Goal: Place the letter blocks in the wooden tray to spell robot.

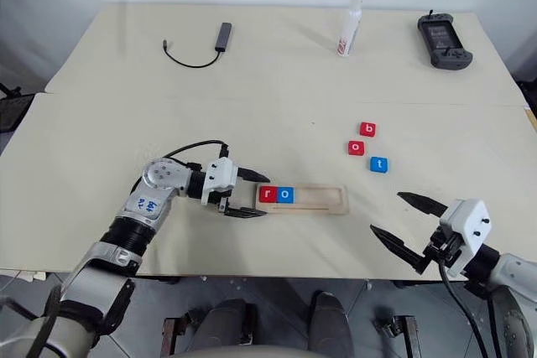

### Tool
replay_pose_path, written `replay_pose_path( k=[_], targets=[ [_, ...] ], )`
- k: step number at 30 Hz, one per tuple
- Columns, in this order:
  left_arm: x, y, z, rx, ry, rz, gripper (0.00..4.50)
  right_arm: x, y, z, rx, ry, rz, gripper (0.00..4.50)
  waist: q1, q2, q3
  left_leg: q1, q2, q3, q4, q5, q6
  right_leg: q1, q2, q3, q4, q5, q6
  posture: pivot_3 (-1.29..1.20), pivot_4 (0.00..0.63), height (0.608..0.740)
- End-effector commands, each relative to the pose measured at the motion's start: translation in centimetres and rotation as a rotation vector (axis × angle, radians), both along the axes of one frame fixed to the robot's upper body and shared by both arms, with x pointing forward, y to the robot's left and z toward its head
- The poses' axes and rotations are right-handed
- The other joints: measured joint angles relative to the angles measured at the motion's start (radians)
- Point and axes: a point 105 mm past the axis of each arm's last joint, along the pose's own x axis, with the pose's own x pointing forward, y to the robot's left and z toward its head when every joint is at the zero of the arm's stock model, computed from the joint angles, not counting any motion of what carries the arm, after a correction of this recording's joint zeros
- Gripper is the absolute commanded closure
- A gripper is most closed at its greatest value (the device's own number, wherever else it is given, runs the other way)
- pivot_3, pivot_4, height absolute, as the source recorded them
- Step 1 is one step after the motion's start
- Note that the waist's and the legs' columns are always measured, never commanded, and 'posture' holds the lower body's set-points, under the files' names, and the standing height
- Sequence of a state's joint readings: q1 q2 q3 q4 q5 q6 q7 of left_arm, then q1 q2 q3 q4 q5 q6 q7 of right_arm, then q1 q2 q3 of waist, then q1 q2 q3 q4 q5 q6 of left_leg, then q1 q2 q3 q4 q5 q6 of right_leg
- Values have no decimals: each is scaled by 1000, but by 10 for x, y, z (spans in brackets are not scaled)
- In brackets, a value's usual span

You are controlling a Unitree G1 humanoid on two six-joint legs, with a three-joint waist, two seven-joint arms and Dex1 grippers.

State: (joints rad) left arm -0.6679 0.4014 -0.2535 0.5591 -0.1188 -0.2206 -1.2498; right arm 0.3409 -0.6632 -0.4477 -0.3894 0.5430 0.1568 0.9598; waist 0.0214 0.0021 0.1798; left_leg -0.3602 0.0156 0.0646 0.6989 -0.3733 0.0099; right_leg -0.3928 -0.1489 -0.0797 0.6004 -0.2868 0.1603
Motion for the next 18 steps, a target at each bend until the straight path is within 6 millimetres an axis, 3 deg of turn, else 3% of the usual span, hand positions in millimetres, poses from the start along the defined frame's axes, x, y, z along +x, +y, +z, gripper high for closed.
replay_pose_path(
  k=[1,3,4,9,14,18],
  targets=[
    [0,0,1,-4,11,-15,730,-4,1,10,11,-41,-12,0,2,0,0,0,0,0,0,0,0,0,0,0,0,0,0,0,150,740],
    [1,2,2,-16,7,-4,68,-5,0,9,13,-43,-22,0,3,0,0,0,0,0,0,0,0,0,0,0,0,0,0,0,150,740],
    [3,4,4,-34,-5,15,26,-5,-2,9,13,-50,-39,0,3,0,0,0,0,0,0,0,0,0,0,0,0,0,0,0,150,740],
    [2,23,15,-104,-1,45,26,-7,-18,11,47,-79,-156,0,3,0,0,0,0,0,0,0,0,0,0,0,0,0,0,0,150,740],
    [-11,68,32,-217,-11,135,26,-23,-48,4,55,-77,-293,0,0,0,0,0,0,-1,-1,0,0,-1,0,0,0,0,0,0,150,740],
    [-21,90,27,-211,-53,203,26,-27,-56,-4,45,-83,-330,0,-1,0,0,0,0,-1,-1,0,0,0,0,1,0,0,0,0,150,740]
  ],
)
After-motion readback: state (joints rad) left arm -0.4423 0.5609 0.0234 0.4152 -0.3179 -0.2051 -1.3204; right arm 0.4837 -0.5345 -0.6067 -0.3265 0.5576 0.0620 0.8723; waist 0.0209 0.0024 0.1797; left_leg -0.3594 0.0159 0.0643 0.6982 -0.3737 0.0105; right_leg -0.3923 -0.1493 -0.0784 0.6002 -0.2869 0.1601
